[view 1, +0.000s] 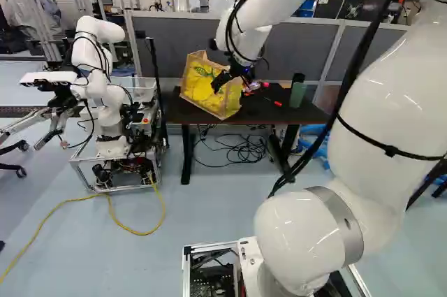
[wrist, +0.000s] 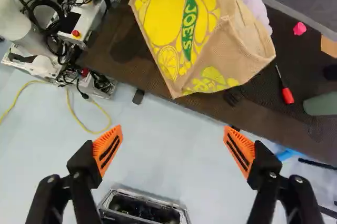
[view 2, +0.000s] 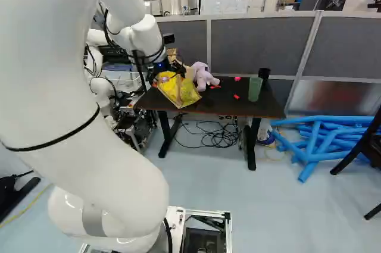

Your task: Pick up the bag on the ground and place it on the table

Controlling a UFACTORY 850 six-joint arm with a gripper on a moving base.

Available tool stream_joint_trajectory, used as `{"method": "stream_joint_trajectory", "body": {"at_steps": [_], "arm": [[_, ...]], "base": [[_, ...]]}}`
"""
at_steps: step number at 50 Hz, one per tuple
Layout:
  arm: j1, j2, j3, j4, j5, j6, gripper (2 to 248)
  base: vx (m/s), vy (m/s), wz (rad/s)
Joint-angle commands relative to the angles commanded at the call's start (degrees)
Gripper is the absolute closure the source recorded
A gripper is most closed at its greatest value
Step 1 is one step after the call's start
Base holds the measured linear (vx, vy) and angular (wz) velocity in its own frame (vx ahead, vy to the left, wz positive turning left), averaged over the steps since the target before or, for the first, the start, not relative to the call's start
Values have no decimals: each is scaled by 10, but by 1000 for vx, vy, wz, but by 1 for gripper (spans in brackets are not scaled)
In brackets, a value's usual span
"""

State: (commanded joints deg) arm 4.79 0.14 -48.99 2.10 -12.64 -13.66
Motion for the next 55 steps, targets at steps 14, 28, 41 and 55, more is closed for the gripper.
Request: {"method": "stream_joint_trajectory", "body": {"at_steps": [14, 28, 41, 55], "arm": [[-9, 29, 80, -4, 114, 25, 3], [-17, 56, 155, -7, 221, 48, 3], [-24, 78, 217, -10, 309, 67, 3], [-30, 99, 275, -13, 392, 85, 3]], "base": [[0, 0, 0], [0, 0, 0], [0, 0, 0], [0, 0, 0]]}}
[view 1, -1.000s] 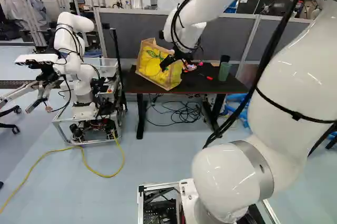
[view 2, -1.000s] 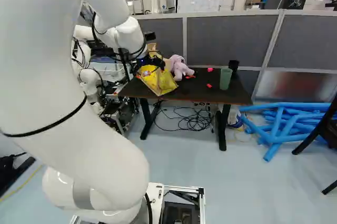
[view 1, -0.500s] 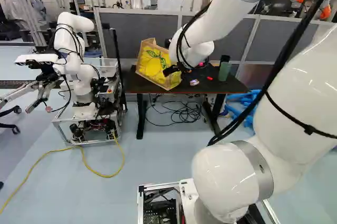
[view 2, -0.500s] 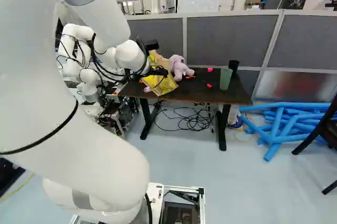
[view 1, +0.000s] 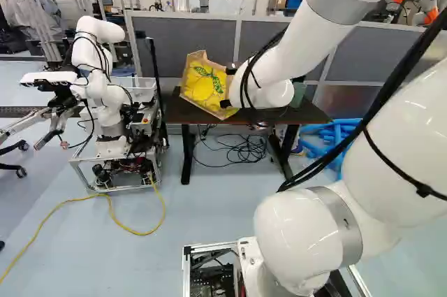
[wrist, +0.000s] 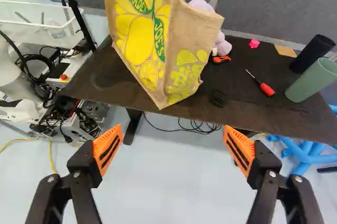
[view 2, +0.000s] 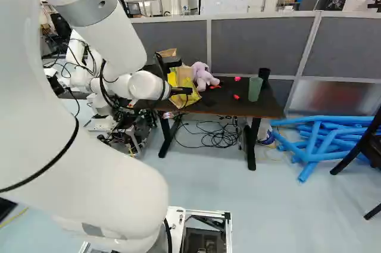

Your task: Pick up the bag on the ground and place it on the table

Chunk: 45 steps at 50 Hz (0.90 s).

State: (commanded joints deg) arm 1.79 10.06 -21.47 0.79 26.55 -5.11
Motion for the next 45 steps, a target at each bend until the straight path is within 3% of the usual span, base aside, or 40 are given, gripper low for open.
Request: {"method": "stream_joint_trajectory", "body": {"at_steps": [22, 45], "arm": [[-8, 27, 74, -4, 106, 23, 3], [-14, 46, 128, -6, 182, 40, 3]], "base": [[0, 0, 0], [0, 0, 0]]}}
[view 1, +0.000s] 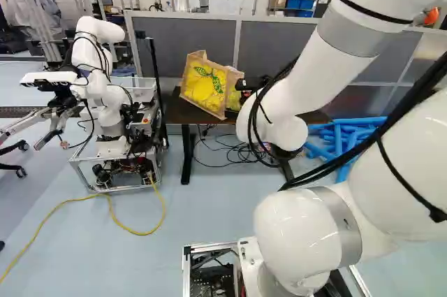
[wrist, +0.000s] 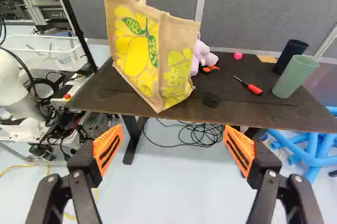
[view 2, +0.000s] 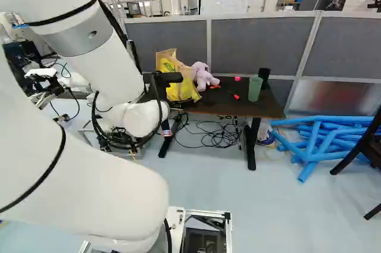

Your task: Pick up the bag on the ground and place it on the table

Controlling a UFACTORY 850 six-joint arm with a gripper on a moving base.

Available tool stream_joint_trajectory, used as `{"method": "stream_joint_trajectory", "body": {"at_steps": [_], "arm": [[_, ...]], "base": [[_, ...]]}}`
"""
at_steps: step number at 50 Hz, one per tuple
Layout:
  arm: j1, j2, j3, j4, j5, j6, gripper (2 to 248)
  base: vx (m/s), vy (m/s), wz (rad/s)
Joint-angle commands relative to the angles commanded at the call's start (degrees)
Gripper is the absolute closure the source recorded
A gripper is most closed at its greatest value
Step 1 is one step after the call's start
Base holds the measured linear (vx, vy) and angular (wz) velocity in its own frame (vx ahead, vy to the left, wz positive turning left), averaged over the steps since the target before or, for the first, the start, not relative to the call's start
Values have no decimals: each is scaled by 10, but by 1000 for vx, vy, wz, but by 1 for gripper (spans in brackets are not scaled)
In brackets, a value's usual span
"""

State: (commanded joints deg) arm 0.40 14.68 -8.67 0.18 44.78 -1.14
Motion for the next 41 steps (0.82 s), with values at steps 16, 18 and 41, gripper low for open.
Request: {"method": "stream_joint_trajectory", "body": {"at_steps": [16, 18, 41], "arm": [[-3, 8, 23, -1, 33, 7, 3], [-3, 9, 25, -1, 36, 8, 3], [-4, 13, 37, -2, 52, 11, 3]], "base": [[0, 0, 0], [0, 0, 0], [0, 0, 0]]}}
